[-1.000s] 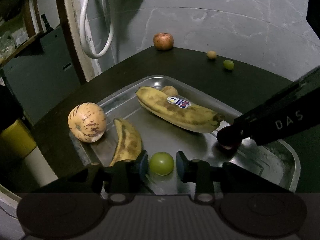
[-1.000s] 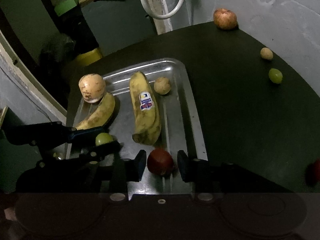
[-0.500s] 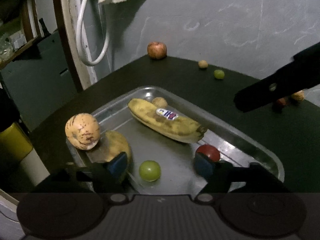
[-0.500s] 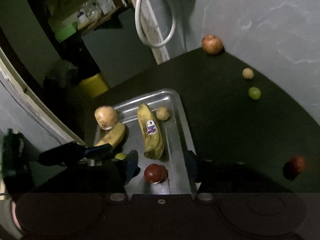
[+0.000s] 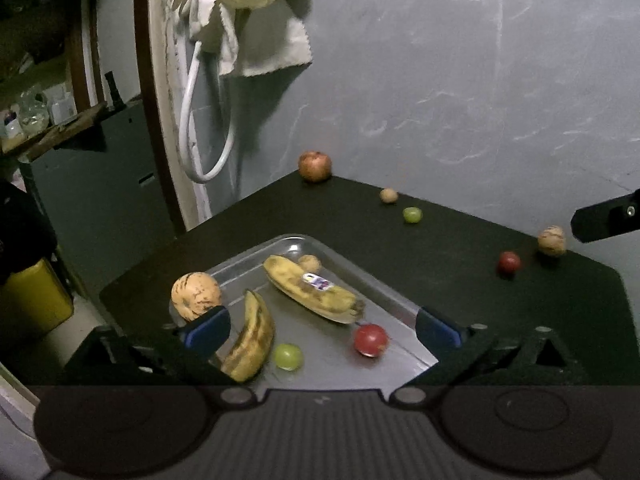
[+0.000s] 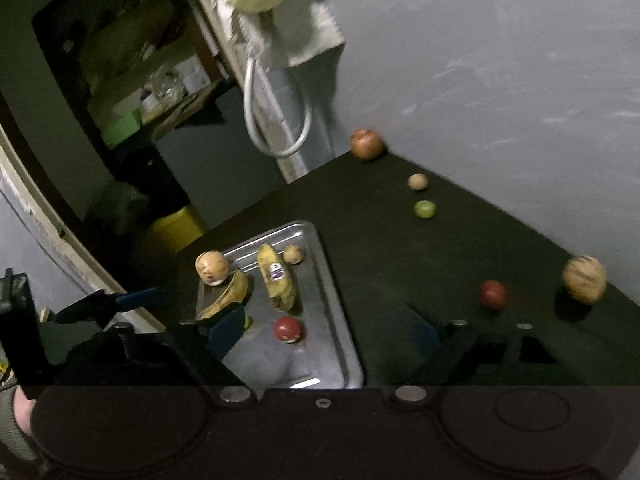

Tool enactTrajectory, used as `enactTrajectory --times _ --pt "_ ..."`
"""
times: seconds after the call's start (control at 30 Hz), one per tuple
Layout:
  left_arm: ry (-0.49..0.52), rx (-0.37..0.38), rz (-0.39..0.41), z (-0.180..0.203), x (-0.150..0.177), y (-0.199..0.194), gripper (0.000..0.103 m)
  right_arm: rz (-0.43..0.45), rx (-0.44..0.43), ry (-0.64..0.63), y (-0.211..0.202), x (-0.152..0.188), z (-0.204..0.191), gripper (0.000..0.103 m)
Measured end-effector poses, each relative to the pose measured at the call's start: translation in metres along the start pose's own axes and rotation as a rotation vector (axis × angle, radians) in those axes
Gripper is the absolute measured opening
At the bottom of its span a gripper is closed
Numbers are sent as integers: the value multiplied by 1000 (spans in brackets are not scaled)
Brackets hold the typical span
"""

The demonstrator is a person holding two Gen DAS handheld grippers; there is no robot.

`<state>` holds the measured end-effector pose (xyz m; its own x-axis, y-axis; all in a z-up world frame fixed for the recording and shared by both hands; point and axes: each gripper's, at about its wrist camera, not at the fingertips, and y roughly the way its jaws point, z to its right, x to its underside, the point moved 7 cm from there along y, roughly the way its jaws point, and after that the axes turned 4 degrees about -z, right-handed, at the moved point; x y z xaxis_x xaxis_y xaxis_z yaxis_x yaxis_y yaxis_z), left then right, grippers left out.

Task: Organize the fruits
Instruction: 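Move the right gripper to the striped pepino while the left approaches a red tomato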

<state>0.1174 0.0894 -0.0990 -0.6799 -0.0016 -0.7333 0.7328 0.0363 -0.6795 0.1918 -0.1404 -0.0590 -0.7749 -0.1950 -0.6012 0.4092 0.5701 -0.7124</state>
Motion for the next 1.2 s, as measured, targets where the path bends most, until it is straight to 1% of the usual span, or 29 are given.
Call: enactTrajectory --times 0.1,0.23,0.37,0.5,0.67,0.83,0.97,1.1,1.2 --pt "32 7 -3 16 4 -15 102 43 4 33 -25 8 12 96" --pt "63 28 5 38 5 -32 102 98 11 71 -54 17 26 99" --pt "106 43 30 60 -1 -45 102 138 15 91 -78 26 35 101" --pt "139 56 56 78 -9 -55 102 164 13 100 -93 32 40 102" --pt "182 86 62 101 -12 -57 102 184 19 121 -104 37 47 102" --pt "227 145 40 123 -11 -40 102 198 59 160 -109 37 64 102" --pt "265 207 19 142 -14 -10 102 205 120 183 -103 29 86 102" --pt "278 265 2 163 -21 27 102 194 207 173 -84 17 112 102" --pt "263 286 -8 176 -27 57 102 161 275 132 -61 8 131 102"
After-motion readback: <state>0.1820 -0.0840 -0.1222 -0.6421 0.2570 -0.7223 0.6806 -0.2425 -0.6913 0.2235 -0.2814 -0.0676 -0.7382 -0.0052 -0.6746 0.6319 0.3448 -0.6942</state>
